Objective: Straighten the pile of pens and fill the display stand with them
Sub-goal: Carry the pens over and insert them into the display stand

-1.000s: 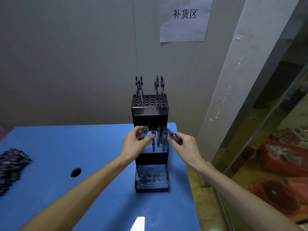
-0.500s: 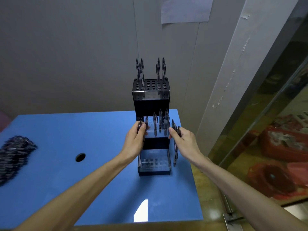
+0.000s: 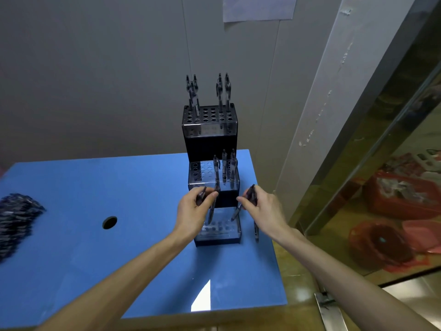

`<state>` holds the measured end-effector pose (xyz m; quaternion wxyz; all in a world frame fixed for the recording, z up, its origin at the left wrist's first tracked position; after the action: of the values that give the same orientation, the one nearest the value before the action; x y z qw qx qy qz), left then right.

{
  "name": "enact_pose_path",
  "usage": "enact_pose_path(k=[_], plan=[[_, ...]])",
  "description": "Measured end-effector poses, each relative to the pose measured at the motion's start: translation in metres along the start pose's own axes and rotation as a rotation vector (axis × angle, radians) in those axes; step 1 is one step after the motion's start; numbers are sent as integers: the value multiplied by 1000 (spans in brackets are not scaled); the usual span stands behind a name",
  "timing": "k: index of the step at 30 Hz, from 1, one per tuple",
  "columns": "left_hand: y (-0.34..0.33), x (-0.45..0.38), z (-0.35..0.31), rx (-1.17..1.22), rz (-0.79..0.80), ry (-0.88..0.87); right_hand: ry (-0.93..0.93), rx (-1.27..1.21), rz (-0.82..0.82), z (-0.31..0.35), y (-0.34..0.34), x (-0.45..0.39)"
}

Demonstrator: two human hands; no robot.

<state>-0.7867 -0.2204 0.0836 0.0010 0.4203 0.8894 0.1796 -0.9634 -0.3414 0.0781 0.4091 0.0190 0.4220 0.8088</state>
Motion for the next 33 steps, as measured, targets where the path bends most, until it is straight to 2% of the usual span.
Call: enact_pose_path(k=[7,12,17,22,28,33], plan=[[-3,1,14,-40,-28,-22,98,241,107,-1,-12,0],[-1,1,25,-88,-87,-51,176,259,213,3,-24,-1],[-1,1,20,-162,-125,-189,163,271,280,0,-35,-7],[-12,2,25,-328,-87,-331,109,319,467,-12,-53,0],[-14,1,43,-500,-76,-276,98,301,444,-15,-55,2],[-21,0,53,-520,-38,-182,70,247,436,-17,-54,4]])
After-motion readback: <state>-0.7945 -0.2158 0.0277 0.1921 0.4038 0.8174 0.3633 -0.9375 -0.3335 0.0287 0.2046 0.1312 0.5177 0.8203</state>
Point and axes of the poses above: each hand's wrist, its own x-axis away from the middle knuckle, its own y-axis out of the back of the hand, z = x × y, the point moved 7 cm from there along -x, towards the middle knuckle, and after that the axes turned 14 degrees about y, right-handed, at the moved point
